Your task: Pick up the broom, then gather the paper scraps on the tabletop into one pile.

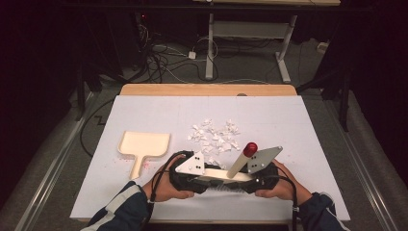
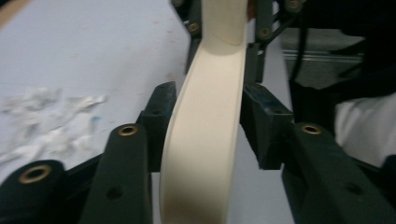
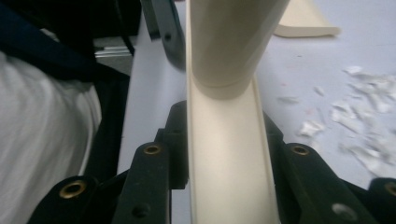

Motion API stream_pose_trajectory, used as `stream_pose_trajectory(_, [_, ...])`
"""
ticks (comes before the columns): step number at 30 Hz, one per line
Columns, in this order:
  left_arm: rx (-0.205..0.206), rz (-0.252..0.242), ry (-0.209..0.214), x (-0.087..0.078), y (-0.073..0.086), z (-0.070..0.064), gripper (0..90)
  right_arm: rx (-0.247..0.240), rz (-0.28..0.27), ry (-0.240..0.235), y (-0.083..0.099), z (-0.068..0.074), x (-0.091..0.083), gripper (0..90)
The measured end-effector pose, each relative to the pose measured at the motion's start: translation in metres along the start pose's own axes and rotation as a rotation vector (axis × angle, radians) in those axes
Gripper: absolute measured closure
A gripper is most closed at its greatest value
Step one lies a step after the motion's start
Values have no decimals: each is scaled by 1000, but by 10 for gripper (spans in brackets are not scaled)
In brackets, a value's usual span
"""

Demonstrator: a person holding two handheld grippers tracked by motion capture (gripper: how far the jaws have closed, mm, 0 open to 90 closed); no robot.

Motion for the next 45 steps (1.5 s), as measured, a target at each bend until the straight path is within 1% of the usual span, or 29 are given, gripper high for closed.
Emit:
stream_pose_trajectory(2, [-16, -20, -70, -14, 1, 6, 490, 2, -7, 29, 0, -6, -2, 673])
stream_pose_trajectory(4, [-38, -42, -153, -29, 5, 11, 412, 24, -7, 61, 1, -12, -6, 674])
stream_pose_trajectory(5, [-38, -42, -153, -29, 5, 11, 377, 24, -7, 61, 1, -12, -6, 674])
stream_pose_trajectory(6, [-57, -59, -223, -45, 12, 15, 355, 46, -14, 86, 1, -18, -11, 674])
stream_pose_trajectory(8, [-70, -49, -316, -62, 23, 18, 320, 66, -14, 115, 0, -24, -15, 674])
stream_pose_trajectory(9, [-70, -49, -316, -62, 23, 18, 292, 67, -16, 129, 0, -27, -16, 674])
stream_pose_trajectory(10, [-94, -56, -380, -77, 37, 20, 278, 80, -16, 144, -1, -30, -19, 674])
stream_pose_trajectory(11, [-96, -38, -422, -84, 46, 21, 271, 94, -15, 162, -1, -33, -20, 674])
stream_pose_trajectory(12, [-96, -38, -422, -84, 46, 21, 255, 103, -18, 176, -1, -35, -22, 673])
stream_pose_trajectory(13, [-102, -23, -467, -91, 55, 22, 241, 108, -25, 188, -2, -37, -24, 673])
stream_pose_trajectory(14, [-118, -22, -489, -97, 63, 22, 241, 108, -25, 188, -2, -37, -24, 673])
stream_pose_trajectory(15, [-141, -15, -537, -107, 81, 21, 241, 138, -26, 227, -2, -43, -28, 673])
stream_pose_trajectory(16, [-161, -25, -555, -112, 89, 21, 240, 144, -26, 253, -2, -46, -29, 673])
stream_pose_trajectory(18, [-209, -34, -576, -119, 105, 19, 235, 170, -29, 286, -2, -52, -33, 673])
stream_pose_trajectory(19, [-209, -34, -576, -119, 105, 19, 231, 185, -30, 291, -2, -55, -34, 672])
stream_pose_trajectory(21, [-262, -52, -579, -127, 121, 14, 227, 196, -19, 314, 0, -59, -37, 673])
stream_pose_trajectory(23, [-274, -34, -590, -129, 130, 9, 227, 215, 2, 356, 2, -65, -39, 673])
stream_pose_trajectory(25, [-289, -32, -598, -131, 136, 6, 225, 242, 16, 404, 3, -72, -40, 673])
stream_pose_trajectory(26, [-296, -29, -603, -131, 139, 5, 225, 241, 26, 430, 4, -75, -41, 673])
stream_pose_trajectory(28, [-325, -32, -598, -131, 143, 3, 225, 242, 43, 481, 5, -83, -44, 673])
stream_pose_trajectory(30, [-329, -19, -602, -130, 146, 3, 225, 248, 54, 524, 7, -92, -46, 674])
stream_pose_trajectory(32, [-318, 23, -612, -126, 150, 4, 225, 261, 55, 568, 9, -102, -48, 674])
stream_pose_trajectory(35, [-336, 44, -599, -122, 157, 5, 225, 270, 75, 625, 14, -118, -47, 674])
stream_pose_trajectory(36, [-337, 48, -601, -121, 158, 7, 222, 271, 90, 638, 16, -123, -45, 674])
stream_pose_trajectory(37, [-339, 49, -602, -121, 158, 8, 219, 258, 107, 659, 18, -129, -42, 674])
stream_pose_trajectory(38, [-339, 49, -604, -120, 158, 9, 219, 239, 132, 694, 19, -135, -39, 674])
stream_pose_trajectory(40, [-343, 52, -602, -119, 159, 11, 218, 211, 177, 735, 22, -146, -32, 675])
stream_pose_trajectory(42, [-345, 60, -593, -117, 161, 11, 218, 221, 197, 769, 23, -158, -26, 675])
stream_pose_trajectory(45, [-341, 83, -584, -114, 163, 10, 219, 248, 207, 786, 24, -174, -14, 675])
Point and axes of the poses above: each handheld gripper's, and its own axes: x roughly forward along the jaws, y roughly out of its underside, z roughly to its left, the point moved 8 cm from there along x, roughly forward along the jaws, and after that the axes turned 13 degrees about y, right-handed, at the moved point
